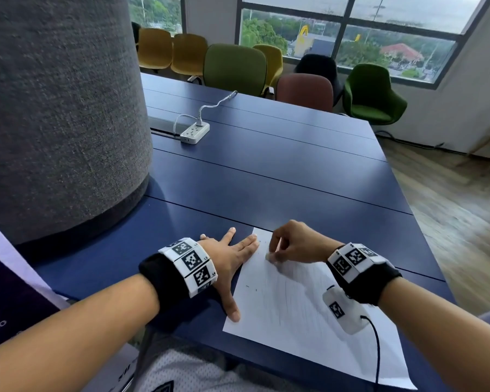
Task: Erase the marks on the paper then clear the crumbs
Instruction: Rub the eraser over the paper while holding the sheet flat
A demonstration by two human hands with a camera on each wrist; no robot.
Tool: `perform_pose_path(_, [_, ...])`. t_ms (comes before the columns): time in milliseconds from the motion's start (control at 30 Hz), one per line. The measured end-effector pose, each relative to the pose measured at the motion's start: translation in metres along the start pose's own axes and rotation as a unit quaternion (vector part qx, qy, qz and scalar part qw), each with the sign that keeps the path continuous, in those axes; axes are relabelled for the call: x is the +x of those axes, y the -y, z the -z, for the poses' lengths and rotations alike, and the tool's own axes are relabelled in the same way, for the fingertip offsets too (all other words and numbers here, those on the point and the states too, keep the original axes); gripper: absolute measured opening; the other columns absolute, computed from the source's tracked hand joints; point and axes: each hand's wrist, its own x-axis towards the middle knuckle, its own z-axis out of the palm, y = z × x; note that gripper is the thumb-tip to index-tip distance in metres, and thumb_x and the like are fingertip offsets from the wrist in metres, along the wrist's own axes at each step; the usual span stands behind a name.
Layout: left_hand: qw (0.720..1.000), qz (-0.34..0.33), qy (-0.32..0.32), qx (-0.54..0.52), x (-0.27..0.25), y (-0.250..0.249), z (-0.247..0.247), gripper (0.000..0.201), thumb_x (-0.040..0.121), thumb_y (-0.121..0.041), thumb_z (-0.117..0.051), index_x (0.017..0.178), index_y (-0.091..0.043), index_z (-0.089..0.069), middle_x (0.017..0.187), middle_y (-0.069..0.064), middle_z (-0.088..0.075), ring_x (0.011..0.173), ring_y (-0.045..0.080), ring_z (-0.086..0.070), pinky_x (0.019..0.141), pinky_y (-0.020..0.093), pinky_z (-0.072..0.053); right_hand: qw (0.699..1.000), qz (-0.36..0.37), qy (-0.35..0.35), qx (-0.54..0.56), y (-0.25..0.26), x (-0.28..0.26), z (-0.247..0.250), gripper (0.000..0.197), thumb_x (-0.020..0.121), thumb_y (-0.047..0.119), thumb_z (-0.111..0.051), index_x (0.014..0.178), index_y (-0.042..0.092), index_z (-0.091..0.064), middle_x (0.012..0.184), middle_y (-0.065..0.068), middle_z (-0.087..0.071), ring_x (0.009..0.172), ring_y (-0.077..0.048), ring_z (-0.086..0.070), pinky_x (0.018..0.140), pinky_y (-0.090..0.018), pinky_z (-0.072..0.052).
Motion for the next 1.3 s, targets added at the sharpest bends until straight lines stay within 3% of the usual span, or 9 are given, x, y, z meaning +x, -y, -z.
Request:
perform_pose_path(133, [1.000, -0.003, -0.001, -0.003, 0.000, 0.000, 0.000, 0.152, 0.051, -0.071, -0.084, 0.152, -0.036, 0.024, 0.157, -0.025, 0.029, 0.147, 0.026, 0.028, 0.109, 0.074, -0.001, 0.996, -0.023, -0.086, 0.005, -0.011, 0.005, 0.001, 0.012, 0.080, 0.024, -0.076, 0.082, 0.014, -0.069, 0.069, 0.011, -0.057, 0.060, 0.000, -0.053, 0.054, -0.011, -0.036])
perform_pose_path(300, [1.000, -0.002, 0.002, -0.008, 0.001, 0.001, 0.000, 0.152, 0.051, -0.070, -0.085, 0.152, -0.037, 0.023, 0.156, -0.026, 0.030, 0.147, 0.027, 0.028, 0.108, 0.075, -0.002, 1.000, 0.018, 0.018, 0.011, -0.002, -0.006, -0.005, 0.008, 0.080, 0.022, -0.075, 0.083, 0.016, -0.071, 0.061, 0.012, -0.060, 0.049, 0.005, -0.052, 0.049, -0.006, -0.037])
perform_pose_path(467, [1.000, -0.008, -0.002, -0.005, 0.002, 0.001, -0.002, 0.150, 0.050, -0.072, -0.084, 0.151, -0.041, 0.023, 0.156, -0.025, 0.031, 0.147, 0.029, 0.028, 0.107, 0.076, -0.002, 0.997, 0.013, -0.074, 0.003, -0.008, -0.002, -0.003, 0.009, 0.082, 0.025, -0.072, 0.085, 0.017, -0.069, 0.066, 0.012, -0.059, 0.056, 0.003, -0.054, 0.052, -0.005, -0.035])
perform_pose_path(600, [1.000, -0.003, 0.001, -0.007, 0.003, 0.001, -0.001, 0.151, 0.049, -0.071, -0.085, 0.151, -0.042, 0.022, 0.155, -0.027, 0.031, 0.146, 0.028, 0.029, 0.105, 0.079, -0.003, 0.996, 0.083, 0.016, -0.023, 0.004, -0.017, -0.015, 0.006, 0.081, 0.026, -0.072, 0.086, 0.023, -0.071, 0.065, 0.013, -0.058, 0.056, 0.001, -0.052, 0.055, -0.007, -0.039])
perform_pose_path(767, [1.000, 0.001, 0.003, -0.011, 0.004, 0.003, -0.003, 0.150, 0.047, -0.073, -0.084, 0.150, -0.046, 0.023, 0.153, -0.031, 0.032, 0.146, 0.025, 0.030, 0.105, 0.081, -0.003, 0.996, 0.049, -0.049, -0.054, 0.000, -0.009, -0.009, 0.018, 0.085, 0.027, -0.069, 0.092, 0.010, -0.072, 0.084, 0.001, -0.070, 0.072, -0.009, -0.057, 0.062, -0.012, -0.040])
perform_pose_path(933, [1.000, 0.000, 0.000, -0.007, 0.004, 0.003, -0.003, 0.150, 0.047, -0.074, -0.083, 0.149, -0.045, 0.023, 0.154, -0.029, 0.032, 0.147, 0.027, 0.029, 0.106, 0.080, -0.004, 0.993, 0.094, 0.021, -0.064, 0.009, -0.020, -0.018, 0.012, 0.085, 0.027, -0.069, 0.086, 0.015, -0.073, 0.079, 0.003, -0.070, 0.066, -0.009, -0.056, 0.063, -0.016, -0.046])
perform_pose_path(1067, [1.000, -0.002, -0.003, -0.010, 0.004, 0.003, -0.004, 0.149, 0.046, -0.074, -0.083, 0.150, -0.047, 0.021, 0.153, -0.031, 0.032, 0.147, 0.025, 0.029, 0.107, 0.080, -0.004, 0.995, 0.069, -0.036, -0.064, 0.003, -0.011, -0.014, 0.016, 0.087, 0.026, -0.066, 0.087, 0.010, -0.071, 0.081, -0.001, -0.071, 0.070, -0.012, -0.058, 0.066, -0.023, -0.047])
perform_pose_path(1233, [1.000, 0.003, -0.001, -0.008, 0.003, 0.002, -0.004, 0.149, 0.047, -0.074, -0.083, 0.150, -0.046, 0.021, 0.153, -0.031, 0.032, 0.147, 0.025, 0.029, 0.106, 0.080, -0.005, 0.992, 0.092, 0.049, -0.072, 0.008, -0.019, -0.018, 0.016, 0.085, 0.030, -0.069, 0.087, 0.014, -0.072, 0.081, 0.002, -0.070, 0.066, -0.008, -0.056, 0.063, -0.017, -0.045])
perform_pose_path(1300, [1.000, 0.002, -0.003, -0.007, 0.003, 0.003, -0.004, 0.150, 0.046, -0.075, -0.083, 0.150, -0.046, 0.021, 0.153, -0.031, 0.032, 0.147, 0.025, 0.029, 0.106, 0.081, -0.006, 0.995, 0.069, 0.021, -0.075, 0.006, -0.011, -0.010, 0.017, 0.085, 0.031, -0.069, 0.085, 0.014, -0.071, 0.080, 0.003, -0.070, 0.067, -0.009, -0.058, 0.066, -0.023, -0.050])
